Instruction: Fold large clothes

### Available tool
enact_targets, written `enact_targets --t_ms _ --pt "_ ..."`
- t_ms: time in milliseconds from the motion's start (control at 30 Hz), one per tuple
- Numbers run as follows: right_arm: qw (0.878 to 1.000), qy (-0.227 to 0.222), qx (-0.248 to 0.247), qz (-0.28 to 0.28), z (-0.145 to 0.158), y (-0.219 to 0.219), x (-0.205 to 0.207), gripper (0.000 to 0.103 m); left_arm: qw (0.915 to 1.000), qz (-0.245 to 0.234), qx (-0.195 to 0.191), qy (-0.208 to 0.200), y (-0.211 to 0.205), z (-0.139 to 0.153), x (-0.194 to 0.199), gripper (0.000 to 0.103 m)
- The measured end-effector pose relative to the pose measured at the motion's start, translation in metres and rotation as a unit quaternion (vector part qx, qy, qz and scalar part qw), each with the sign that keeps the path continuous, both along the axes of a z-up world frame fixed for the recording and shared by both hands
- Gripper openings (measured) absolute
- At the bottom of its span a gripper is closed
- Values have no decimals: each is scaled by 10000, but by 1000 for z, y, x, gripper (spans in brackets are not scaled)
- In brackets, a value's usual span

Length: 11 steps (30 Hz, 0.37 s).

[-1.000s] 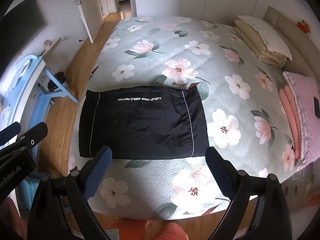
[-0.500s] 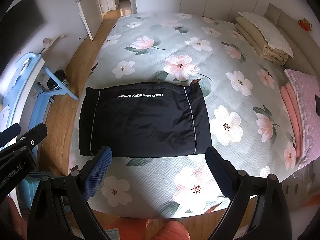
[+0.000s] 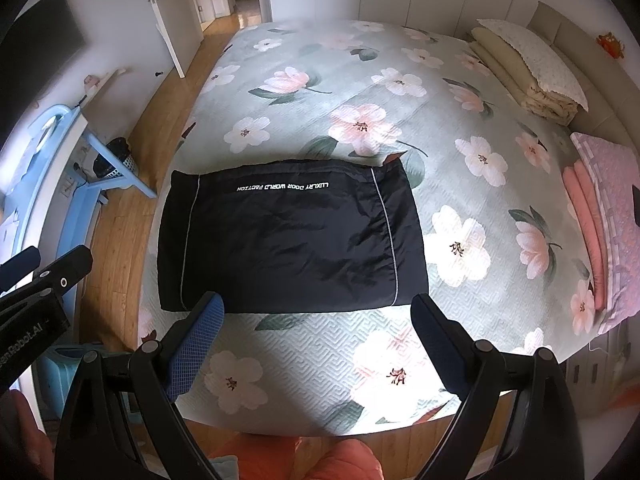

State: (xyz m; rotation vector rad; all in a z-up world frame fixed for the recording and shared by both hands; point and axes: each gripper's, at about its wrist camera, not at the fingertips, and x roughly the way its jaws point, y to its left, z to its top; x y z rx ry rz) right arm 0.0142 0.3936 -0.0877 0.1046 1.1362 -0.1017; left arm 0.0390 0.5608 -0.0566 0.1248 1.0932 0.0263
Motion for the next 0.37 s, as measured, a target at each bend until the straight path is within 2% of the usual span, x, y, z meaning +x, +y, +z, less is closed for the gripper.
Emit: enact_targets --t_ms 267,367 --pt "10000 73 16 -29 -4 5 5 95 9999 11 148 -75 2 -4 4 78" --pt "10000 63 17 -18 -5 5 5 95 9990 -66 371 -224 2 -3 5 78"
